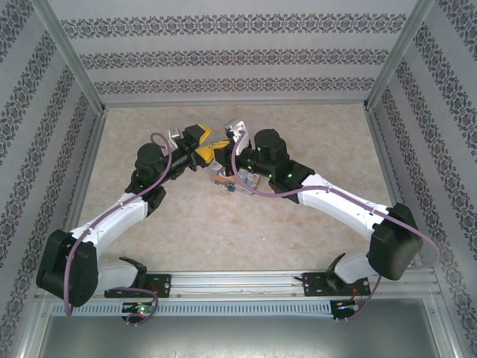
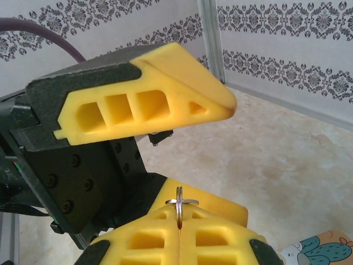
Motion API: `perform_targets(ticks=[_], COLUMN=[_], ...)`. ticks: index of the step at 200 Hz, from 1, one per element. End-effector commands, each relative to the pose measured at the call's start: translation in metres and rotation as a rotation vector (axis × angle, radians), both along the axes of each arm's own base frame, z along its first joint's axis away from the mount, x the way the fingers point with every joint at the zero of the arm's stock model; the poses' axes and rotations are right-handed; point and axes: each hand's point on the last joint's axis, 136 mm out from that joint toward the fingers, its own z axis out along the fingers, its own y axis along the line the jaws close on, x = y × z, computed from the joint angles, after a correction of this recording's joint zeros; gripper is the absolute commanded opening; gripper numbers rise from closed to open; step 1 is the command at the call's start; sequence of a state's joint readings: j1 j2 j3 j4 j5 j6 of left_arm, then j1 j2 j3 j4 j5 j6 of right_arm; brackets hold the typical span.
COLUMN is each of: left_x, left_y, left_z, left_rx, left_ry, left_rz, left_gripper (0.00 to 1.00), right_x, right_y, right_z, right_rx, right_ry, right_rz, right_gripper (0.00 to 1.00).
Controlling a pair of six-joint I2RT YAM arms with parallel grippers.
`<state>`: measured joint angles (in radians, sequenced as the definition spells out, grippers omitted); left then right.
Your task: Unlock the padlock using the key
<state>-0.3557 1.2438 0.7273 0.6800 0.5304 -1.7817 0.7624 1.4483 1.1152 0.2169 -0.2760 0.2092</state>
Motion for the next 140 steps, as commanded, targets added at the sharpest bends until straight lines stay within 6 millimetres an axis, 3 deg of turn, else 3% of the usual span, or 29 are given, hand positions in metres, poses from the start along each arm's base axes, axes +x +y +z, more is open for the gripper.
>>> perform_targets(ticks=[1, 140], left_x=[-0.006, -0.005], left_y=[-0.001, -0.004], left_z=[0.007, -0.004], left_rx=[-0.001, 0.073], left_ry=[-0.027, -0.005], left_rz=[0.005, 0.012], left_gripper=[0.59, 0.29], right_x=[-0.005, -0.005], right_y=[0.001, -0.006], right_z=[0.005, 0.008], right_rx=[0.015, 0.016], right_ry=[-0.024, -0.044], right_rz=[0.012, -0.014], right_gripper=[0.00, 0.00])
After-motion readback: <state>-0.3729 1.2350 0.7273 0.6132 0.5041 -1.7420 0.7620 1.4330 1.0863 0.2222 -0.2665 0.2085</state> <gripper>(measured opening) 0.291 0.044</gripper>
